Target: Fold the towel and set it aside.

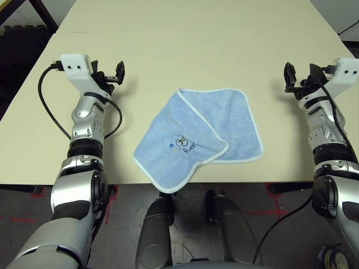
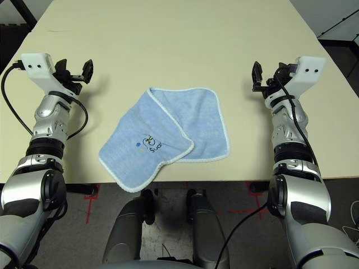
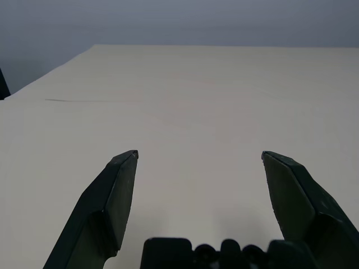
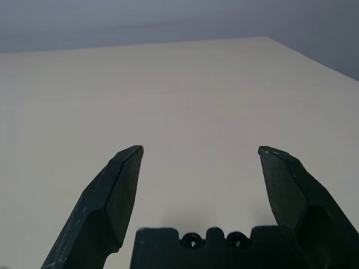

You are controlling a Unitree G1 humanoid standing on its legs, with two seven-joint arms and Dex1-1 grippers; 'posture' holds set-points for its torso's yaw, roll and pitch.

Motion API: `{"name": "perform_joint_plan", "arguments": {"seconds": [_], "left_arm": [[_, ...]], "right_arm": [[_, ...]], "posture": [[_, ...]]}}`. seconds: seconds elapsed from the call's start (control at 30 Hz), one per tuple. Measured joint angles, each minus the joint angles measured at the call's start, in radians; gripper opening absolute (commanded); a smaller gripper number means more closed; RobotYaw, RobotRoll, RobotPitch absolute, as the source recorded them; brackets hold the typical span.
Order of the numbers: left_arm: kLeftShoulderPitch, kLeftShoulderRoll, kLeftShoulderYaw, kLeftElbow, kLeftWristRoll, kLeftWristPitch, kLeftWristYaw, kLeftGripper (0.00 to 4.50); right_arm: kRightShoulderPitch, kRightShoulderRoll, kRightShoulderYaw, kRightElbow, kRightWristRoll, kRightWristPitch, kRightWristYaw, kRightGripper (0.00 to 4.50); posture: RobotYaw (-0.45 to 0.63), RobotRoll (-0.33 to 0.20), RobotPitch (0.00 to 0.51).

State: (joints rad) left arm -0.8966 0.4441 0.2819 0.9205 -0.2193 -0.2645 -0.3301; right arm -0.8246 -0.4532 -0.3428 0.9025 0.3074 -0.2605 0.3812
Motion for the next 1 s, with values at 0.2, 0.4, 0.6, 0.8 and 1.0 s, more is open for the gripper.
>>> {"name": "perform_joint_plan", "arguments": {"seconds": [0.2, 0.4, 0.6, 0.8, 1.0], "left_arm": [[0.039, 0.007, 0.010, -0.014, 0.002, -0.001, 0.034, 4.50], [0.052, 0.043, 0.014, -0.014, 0.000, 0.001, 0.009, 4.50], [0.020, 0.075, 0.018, 0.028, -0.002, 0.006, -0.034, 4.50], [-0.072, 0.115, 0.008, 0.123, 0.004, 0.014, -0.145, 4.50], [-0.127, 0.127, -0.022, 0.156, 0.002, 0.056, -0.327, 4.50]], "right_arm": [[-0.040, 0.005, 0.006, 0.022, 0.000, 0.000, 0.022, 4.48], [-0.061, 0.020, 0.011, 0.025, -0.001, -0.002, 0.028, 4.48], [-0.061, 0.046, 0.016, 0.025, -0.001, -0.002, 0.028, 4.48], [-0.070, 0.049, 0.026, 0.029, -0.003, 0.013, 0.048, 4.48], [-0.106, -0.008, 0.027, 0.054, -0.004, 0.084, 0.177, 4.48]], "posture": [[-0.06, 0.000, 0.269], [-0.04, 0.000, 0.257], [0.00, 0.000, 0.282], [0.00, 0.000, 0.285], [-0.03, 0.000, 0.291]]}}
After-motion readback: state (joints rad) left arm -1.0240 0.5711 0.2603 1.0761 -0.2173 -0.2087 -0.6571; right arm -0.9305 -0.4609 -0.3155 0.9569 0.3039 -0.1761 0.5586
